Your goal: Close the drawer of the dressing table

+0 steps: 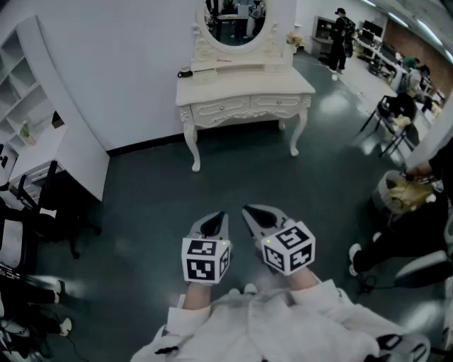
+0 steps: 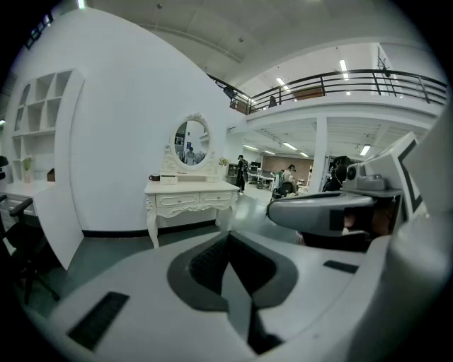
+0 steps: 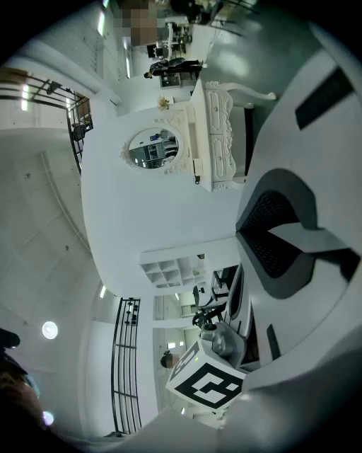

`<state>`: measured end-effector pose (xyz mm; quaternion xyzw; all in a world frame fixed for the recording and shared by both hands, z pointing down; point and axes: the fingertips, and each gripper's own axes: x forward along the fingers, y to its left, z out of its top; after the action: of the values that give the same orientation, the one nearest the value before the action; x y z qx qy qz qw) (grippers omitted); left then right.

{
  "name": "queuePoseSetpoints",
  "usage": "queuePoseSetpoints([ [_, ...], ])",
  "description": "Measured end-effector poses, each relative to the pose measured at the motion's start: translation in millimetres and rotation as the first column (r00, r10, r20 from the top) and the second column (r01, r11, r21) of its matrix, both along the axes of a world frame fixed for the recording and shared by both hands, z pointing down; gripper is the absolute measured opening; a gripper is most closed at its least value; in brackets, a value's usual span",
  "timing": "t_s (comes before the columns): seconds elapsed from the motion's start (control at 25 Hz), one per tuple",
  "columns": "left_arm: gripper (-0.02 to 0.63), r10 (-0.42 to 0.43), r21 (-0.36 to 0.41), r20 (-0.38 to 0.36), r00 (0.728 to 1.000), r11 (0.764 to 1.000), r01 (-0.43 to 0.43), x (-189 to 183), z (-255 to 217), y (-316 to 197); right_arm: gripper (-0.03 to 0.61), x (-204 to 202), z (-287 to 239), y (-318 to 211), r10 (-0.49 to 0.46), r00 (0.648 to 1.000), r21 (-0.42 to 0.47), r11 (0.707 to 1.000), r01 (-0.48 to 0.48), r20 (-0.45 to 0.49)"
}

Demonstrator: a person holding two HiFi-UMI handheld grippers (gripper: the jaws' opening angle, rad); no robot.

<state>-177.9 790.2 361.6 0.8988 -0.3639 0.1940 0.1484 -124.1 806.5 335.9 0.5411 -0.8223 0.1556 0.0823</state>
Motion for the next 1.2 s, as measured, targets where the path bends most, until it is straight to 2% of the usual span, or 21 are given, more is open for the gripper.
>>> queuePoseSetpoints([
  [0.28, 0.008, 0.032, -0.001, 0.013, 0.999, 0.999, -0.032, 6, 6, 4, 0.006, -1, 6, -1, -0.02, 1.0, -0.019, 1.0, 0.02, 0.005],
  [0.56, 0.006, 0.027, -0.007, 0.011, 1.0, 1.0, -0.027, 8, 7, 3, 0.006, 0, 9, -3, -0.033, 0.999, -0.026, 0.999, 0.033, 0.006],
  [0.76, 0.008, 0.086, 0.011, -0.089, 0.992, 0.996, -0.085, 23, 0, 10, 0.008, 4, 7, -4, -0.034, 0.996, -0.015, 0.999, 0.035, 0.082],
  [1.0, 0.008, -0.003, 0.021, -0.056, 0.998, 1.0, 0.004, 21, 4, 0, 0.008, 18, 13, -7, -0.02, 0.997, -0.035, 0.999, 0.022, 0.069],
  [1.2, 0.009, -0.034, 0.008, -0.047, 0.998, 0.999, 0.035, 24, 10, -5, 0.011, 29, 17, -11, -0.021, 0.998, -0.023, 0.999, 0.023, 0.059],
])
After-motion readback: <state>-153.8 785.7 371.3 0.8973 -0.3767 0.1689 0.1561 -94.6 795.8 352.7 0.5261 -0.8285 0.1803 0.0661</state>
